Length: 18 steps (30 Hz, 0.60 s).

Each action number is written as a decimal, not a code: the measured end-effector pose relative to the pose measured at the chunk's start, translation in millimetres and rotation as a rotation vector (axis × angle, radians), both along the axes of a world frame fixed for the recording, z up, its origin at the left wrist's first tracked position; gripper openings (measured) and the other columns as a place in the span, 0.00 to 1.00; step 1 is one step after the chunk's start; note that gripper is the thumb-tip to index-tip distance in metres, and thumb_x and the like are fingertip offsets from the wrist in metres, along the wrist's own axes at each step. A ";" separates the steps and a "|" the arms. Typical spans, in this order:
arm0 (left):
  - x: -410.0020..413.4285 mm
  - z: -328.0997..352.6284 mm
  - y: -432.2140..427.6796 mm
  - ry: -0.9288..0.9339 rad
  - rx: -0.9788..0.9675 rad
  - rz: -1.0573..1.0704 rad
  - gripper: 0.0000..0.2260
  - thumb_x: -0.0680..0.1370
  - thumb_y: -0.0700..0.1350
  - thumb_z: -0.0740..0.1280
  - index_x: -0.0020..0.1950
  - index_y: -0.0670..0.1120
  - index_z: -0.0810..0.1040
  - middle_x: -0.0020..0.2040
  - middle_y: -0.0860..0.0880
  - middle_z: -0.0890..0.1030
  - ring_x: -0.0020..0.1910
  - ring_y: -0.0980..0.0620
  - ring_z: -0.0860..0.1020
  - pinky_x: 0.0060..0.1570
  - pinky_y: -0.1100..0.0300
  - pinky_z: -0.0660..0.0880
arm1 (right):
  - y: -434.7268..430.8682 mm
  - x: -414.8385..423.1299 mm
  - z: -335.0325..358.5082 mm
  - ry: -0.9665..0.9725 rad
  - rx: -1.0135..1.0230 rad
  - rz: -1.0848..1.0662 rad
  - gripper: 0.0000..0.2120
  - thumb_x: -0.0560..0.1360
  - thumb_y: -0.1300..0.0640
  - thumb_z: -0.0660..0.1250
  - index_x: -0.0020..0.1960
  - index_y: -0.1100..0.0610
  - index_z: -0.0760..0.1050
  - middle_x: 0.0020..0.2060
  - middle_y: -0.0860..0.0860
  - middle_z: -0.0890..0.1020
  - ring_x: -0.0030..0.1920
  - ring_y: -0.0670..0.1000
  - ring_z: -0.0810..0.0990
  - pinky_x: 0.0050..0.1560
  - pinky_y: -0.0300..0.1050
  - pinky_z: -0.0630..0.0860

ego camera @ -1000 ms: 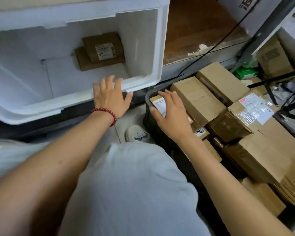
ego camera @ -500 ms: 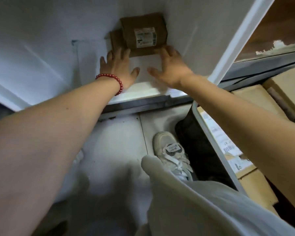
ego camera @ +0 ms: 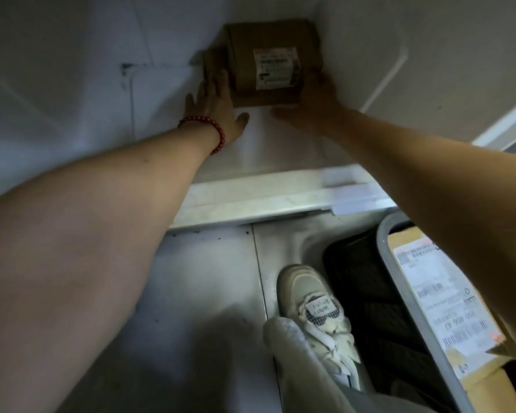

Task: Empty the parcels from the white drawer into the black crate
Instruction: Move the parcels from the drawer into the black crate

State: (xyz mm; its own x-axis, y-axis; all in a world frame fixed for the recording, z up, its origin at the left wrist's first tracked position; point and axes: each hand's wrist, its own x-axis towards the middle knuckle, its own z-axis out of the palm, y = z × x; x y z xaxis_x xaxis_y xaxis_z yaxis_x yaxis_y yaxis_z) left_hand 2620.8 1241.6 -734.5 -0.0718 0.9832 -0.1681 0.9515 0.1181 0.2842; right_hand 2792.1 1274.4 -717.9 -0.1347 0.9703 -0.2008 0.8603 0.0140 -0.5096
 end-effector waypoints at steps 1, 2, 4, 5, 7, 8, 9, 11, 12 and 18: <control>-1.5 -1.3 2.4 -0.012 -0.011 -0.005 0.37 0.80 0.56 0.59 0.78 0.43 0.39 0.79 0.42 0.47 0.77 0.44 0.49 0.75 0.45 0.47 | 1.8 -1.7 -3.2 -0.004 -0.007 0.002 0.52 0.73 0.42 0.70 0.79 0.59 0.38 0.78 0.59 0.48 0.78 0.60 0.48 0.75 0.51 0.51; -3.0 -2.2 4.2 -0.019 -0.019 -0.007 0.37 0.80 0.56 0.59 0.78 0.43 0.39 0.79 0.43 0.47 0.77 0.44 0.49 0.75 0.46 0.47 | 2.8 -3.4 -6.4 -0.013 0.001 0.002 0.52 0.73 0.42 0.70 0.79 0.58 0.37 0.78 0.59 0.46 0.78 0.60 0.47 0.75 0.53 0.50; -5.9 -2.1 5.3 0.020 -0.016 -0.026 0.37 0.80 0.58 0.58 0.78 0.43 0.41 0.79 0.43 0.52 0.77 0.44 0.54 0.74 0.45 0.50 | 1.8 -6.6 -10.6 -0.048 0.027 -0.007 0.51 0.74 0.43 0.69 0.78 0.59 0.36 0.78 0.60 0.44 0.78 0.61 0.46 0.76 0.56 0.51; -7.9 -1.7 4.9 0.070 -0.006 -0.049 0.36 0.80 0.59 0.57 0.79 0.44 0.43 0.78 0.42 0.55 0.75 0.43 0.57 0.73 0.45 0.53 | -0.7 -8.0 -10.9 -0.071 0.040 -0.007 0.50 0.74 0.44 0.69 0.78 0.59 0.37 0.78 0.60 0.43 0.78 0.61 0.46 0.76 0.57 0.52; -13.0 -1.0 3.0 0.169 0.016 -0.107 0.34 0.80 0.60 0.55 0.79 0.44 0.47 0.76 0.41 0.60 0.72 0.41 0.63 0.71 0.44 0.57 | -4.5 -8.8 -14.4 -0.095 0.052 0.005 0.50 0.74 0.45 0.69 0.78 0.59 0.36 0.78 0.61 0.42 0.78 0.61 0.45 0.75 0.58 0.52; -15.4 -1.0 1.5 0.202 0.022 -0.129 0.33 0.80 0.60 0.54 0.78 0.45 0.49 0.75 0.40 0.62 0.71 0.40 0.65 0.70 0.44 0.59 | -5.5 -7.5 -16.7 -0.088 0.052 0.010 0.51 0.74 0.46 0.70 0.78 0.59 0.36 0.78 0.61 0.41 0.78 0.61 0.45 0.76 0.58 0.52; -17.9 -1.1 -0.8 0.213 0.028 -0.141 0.32 0.80 0.61 0.54 0.78 0.44 0.51 0.74 0.40 0.63 0.69 0.40 0.66 0.69 0.44 0.61 | -6.7 -5.4 -17.7 -0.063 0.052 0.010 0.51 0.74 0.46 0.71 0.78 0.59 0.37 0.78 0.61 0.43 0.78 0.62 0.46 0.75 0.58 0.52; -22.9 -1.2 -7.9 0.194 0.050 -0.139 0.31 0.79 0.62 0.54 0.76 0.44 0.56 0.72 0.41 0.66 0.66 0.40 0.69 0.66 0.45 0.65 | -7.1 -1.1 -17.2 -0.001 0.086 -0.005 0.50 0.73 0.47 0.72 0.78 0.60 0.39 0.77 0.62 0.49 0.77 0.62 0.51 0.74 0.57 0.56; -25.0 -0.5 -11.9 0.186 0.060 -0.131 0.32 0.79 0.62 0.54 0.76 0.44 0.57 0.71 0.41 0.67 0.65 0.40 0.70 0.64 0.46 0.67 | -7.0 0.3 -15.7 0.016 0.098 -0.018 0.50 0.73 0.47 0.72 0.78 0.61 0.41 0.76 0.62 0.52 0.76 0.62 0.54 0.74 0.56 0.58; -25.0 10.1 -24.4 0.107 0.033 0.006 0.41 0.72 0.73 0.55 0.76 0.47 0.57 0.68 0.42 0.71 0.63 0.41 0.73 0.60 0.50 0.71 | -16.2 -4.2 -7.5 0.217 -0.013 -0.041 0.56 0.57 0.36 0.78 0.76 0.60 0.58 0.69 0.55 0.71 0.68 0.55 0.71 0.67 0.48 0.71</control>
State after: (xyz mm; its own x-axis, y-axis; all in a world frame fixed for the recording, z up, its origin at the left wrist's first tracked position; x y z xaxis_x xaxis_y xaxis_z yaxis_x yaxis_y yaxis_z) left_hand 2595.7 1217.2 -724.4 -0.0930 0.9876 -0.1266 0.9759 0.1156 0.1852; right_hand 2787.9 1258.2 -725.4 -0.1366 0.9734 -0.1839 0.7303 -0.0265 -0.6826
